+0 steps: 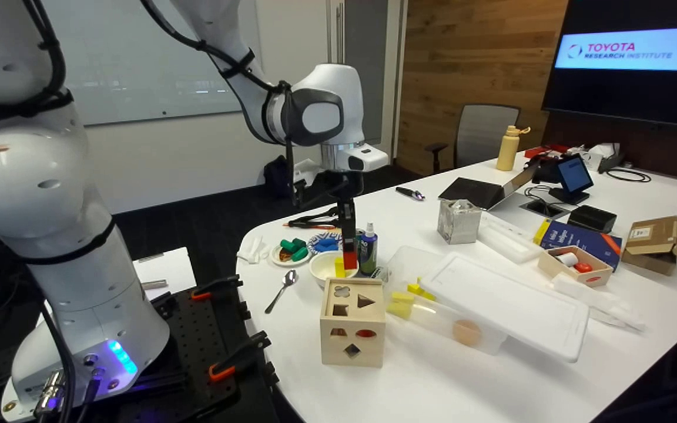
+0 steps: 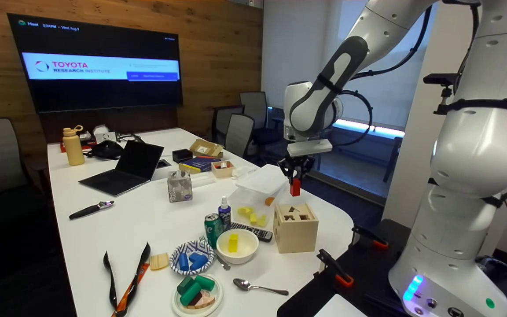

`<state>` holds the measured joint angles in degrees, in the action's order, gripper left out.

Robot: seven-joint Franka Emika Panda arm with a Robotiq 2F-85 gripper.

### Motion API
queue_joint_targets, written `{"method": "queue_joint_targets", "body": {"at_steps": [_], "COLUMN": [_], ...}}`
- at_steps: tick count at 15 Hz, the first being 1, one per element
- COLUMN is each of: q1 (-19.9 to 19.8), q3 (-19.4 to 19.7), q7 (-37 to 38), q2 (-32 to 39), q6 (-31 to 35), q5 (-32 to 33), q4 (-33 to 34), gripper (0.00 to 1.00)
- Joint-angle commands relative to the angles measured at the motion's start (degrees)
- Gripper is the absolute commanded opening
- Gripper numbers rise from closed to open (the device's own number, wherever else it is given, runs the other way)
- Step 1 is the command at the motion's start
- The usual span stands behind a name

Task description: Put the orange block in the wooden toy box.

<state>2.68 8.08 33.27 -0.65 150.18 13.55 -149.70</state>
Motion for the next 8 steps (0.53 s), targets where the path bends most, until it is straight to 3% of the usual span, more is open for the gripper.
{"method": "queue_joint_targets", "body": {"at_steps": [1, 8], "q1": [-3.82, -5.14], "q3": [-1.08, -1.73], "q7": [-5.89, -12.97], "q2": [-2.78, -1.45], "q6": [5.72, 11.01], "q5": [-4.37, -15.11], "q4": [-5.91, -9.94], "gripper": [0.08, 0.08]}}
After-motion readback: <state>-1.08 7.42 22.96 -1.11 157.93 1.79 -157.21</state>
